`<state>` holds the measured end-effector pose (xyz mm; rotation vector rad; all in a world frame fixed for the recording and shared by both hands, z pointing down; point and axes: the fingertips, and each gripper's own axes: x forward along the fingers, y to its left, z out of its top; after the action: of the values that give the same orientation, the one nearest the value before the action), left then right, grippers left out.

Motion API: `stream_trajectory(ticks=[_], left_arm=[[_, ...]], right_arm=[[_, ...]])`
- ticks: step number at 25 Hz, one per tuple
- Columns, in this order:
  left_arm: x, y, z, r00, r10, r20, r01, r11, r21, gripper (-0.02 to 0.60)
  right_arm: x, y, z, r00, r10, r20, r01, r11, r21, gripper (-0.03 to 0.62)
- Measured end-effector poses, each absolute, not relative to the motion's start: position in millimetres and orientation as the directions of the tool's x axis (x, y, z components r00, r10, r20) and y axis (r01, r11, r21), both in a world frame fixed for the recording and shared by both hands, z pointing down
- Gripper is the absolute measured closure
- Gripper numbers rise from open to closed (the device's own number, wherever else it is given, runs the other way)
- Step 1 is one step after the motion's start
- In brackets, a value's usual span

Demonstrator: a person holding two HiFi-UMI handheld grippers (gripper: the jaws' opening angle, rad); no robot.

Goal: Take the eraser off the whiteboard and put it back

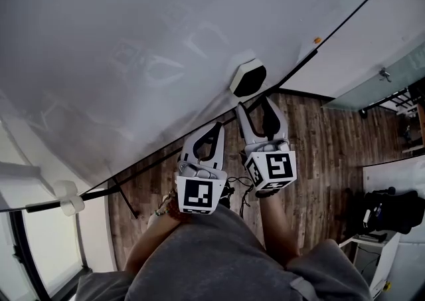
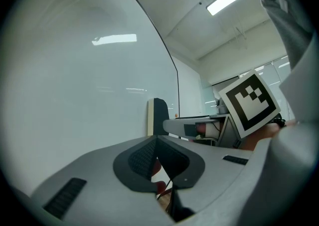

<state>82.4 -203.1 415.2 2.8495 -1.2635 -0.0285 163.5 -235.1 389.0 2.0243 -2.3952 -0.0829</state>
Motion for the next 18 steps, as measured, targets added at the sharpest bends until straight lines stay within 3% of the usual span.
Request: stream_trajectory(ticks=[12,18], left_arm=[[77.3,-177.1,412.2,0.674,-0.739,-0.012,-0.738,-0.674,0.030,0.575],[69.7,-161.9,409.4,0.675,-0.738,-0.015,-0.737,-0.675,0.031,0.574]], right_arm=[[153.1,-205.8,384.7,-0.173,-0.984,-0.051,-0.984,0.170,0.052,0.402],[142.1,-186.4,377.7,-0.181,-0.981,-0.074,-0.983,0.178,0.056,0.479]])
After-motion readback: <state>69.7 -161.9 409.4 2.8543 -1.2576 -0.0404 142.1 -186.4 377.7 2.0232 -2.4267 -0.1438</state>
